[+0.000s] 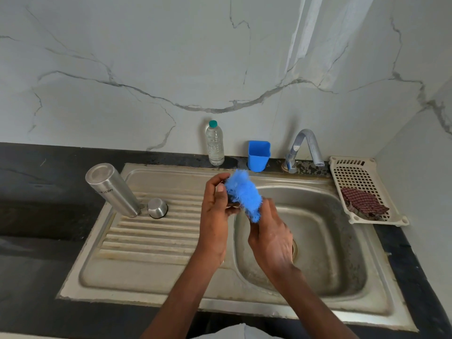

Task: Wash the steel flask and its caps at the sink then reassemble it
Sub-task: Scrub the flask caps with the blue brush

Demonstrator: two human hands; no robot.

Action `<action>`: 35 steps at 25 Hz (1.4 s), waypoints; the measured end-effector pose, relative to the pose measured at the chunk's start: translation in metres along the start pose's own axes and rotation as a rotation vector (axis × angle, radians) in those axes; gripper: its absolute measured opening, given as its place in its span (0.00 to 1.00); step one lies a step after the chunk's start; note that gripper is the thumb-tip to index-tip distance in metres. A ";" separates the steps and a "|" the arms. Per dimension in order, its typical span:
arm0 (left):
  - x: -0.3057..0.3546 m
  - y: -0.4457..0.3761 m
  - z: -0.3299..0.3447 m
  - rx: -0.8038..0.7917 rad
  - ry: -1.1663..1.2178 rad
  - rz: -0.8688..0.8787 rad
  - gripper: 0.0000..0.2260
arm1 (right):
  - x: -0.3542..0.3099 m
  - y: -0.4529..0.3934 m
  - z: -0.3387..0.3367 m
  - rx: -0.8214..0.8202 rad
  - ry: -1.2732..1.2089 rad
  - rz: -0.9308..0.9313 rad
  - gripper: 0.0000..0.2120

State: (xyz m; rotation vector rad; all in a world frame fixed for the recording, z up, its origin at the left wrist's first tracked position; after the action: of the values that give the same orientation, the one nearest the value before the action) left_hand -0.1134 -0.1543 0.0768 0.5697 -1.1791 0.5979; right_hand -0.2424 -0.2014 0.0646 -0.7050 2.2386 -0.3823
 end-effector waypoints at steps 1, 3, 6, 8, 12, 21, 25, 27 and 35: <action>-0.001 -0.001 -0.002 0.055 -0.045 0.001 0.16 | 0.002 0.004 0.001 -0.009 0.000 -0.013 0.26; -0.003 0.001 -0.003 0.145 -0.094 -0.021 0.17 | 0.006 0.012 0.004 -0.033 -0.007 -0.040 0.27; 0.002 0.004 -0.003 0.227 -0.094 -0.114 0.21 | 0.001 0.006 0.004 0.009 0.029 -0.080 0.25; 0.008 0.005 -0.005 0.270 -0.125 -0.231 0.24 | 0.006 0.007 0.004 0.055 0.053 -0.080 0.27; 0.011 0.007 -0.005 0.239 -0.150 -0.405 0.22 | 0.017 0.013 0.002 0.122 0.051 -0.041 0.31; -0.001 0.010 -0.006 0.073 -0.064 -0.613 0.16 | 0.015 0.011 -0.003 0.138 -0.026 -0.099 0.22; 0.000 0.013 -0.001 -0.013 -0.015 -0.604 0.20 | 0.014 0.012 -0.001 0.117 0.008 -0.148 0.23; 0.000 0.010 -0.004 -0.008 -0.003 -0.577 0.18 | 0.033 0.014 0.003 0.089 -0.023 -0.036 0.30; -0.009 -0.006 -0.029 -0.049 0.182 -0.532 0.21 | 0.036 0.008 -0.011 -0.080 -0.444 0.249 0.21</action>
State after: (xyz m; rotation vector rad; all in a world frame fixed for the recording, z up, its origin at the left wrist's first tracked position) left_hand -0.0920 -0.1393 0.0598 0.7369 -0.8202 0.1604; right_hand -0.2738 -0.2156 0.0484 -0.4852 1.8921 -0.0076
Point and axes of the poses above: each hand's wrist, its own y-axis away from the middle knuckle, its own z-axis out of the palm, x = y × z, the point moved 6 cm from there along -y, towards the middle knuckle, and after that the axes turned 7 degrees about x, right-handed, at the moved point
